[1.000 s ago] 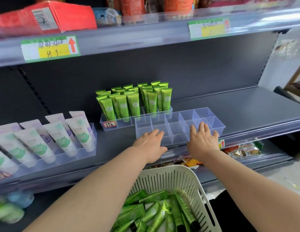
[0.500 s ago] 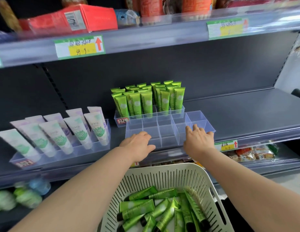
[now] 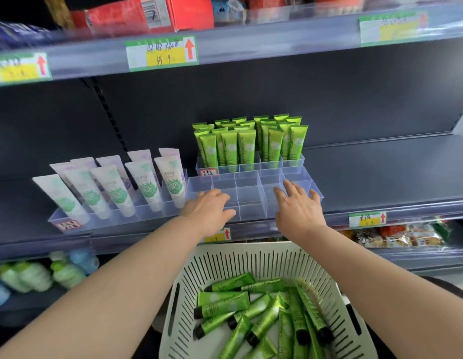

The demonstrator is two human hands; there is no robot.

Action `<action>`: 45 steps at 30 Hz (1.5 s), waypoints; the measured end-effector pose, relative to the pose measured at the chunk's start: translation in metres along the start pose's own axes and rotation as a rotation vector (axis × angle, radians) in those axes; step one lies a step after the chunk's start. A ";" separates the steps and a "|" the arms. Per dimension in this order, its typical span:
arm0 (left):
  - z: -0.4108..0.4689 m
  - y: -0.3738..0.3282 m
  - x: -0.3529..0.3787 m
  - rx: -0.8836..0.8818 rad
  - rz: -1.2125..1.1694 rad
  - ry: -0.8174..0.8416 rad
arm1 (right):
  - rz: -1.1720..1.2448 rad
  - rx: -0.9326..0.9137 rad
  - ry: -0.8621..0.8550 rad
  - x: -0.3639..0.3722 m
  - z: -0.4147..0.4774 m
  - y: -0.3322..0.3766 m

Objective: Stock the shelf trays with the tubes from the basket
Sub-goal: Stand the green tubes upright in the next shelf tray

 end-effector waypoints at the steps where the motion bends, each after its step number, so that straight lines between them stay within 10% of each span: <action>1: -0.002 -0.005 -0.005 0.031 0.004 -0.063 | 0.001 -0.019 -0.050 -0.004 -0.004 0.001; 13: -0.066 -0.048 0.029 0.437 0.036 -0.353 | 0.054 -0.140 -0.190 0.036 -0.085 0.024; 29: -0.097 0.030 0.221 -0.022 -0.227 0.035 | 0.190 0.128 0.656 0.234 -0.149 -0.002; 45: -0.089 0.033 0.245 -0.032 -0.133 0.071 | 0.389 0.320 0.401 0.239 -0.132 -0.007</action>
Point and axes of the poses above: each hand's wrist, its own z-axis towards the middle knuckle, its own x-axis out of the palm, y = z × x, the point moved 10 cm from there along z, towards the middle knuckle, and after that the axes turned 5 degrees about -z, right-handed, at the moved point
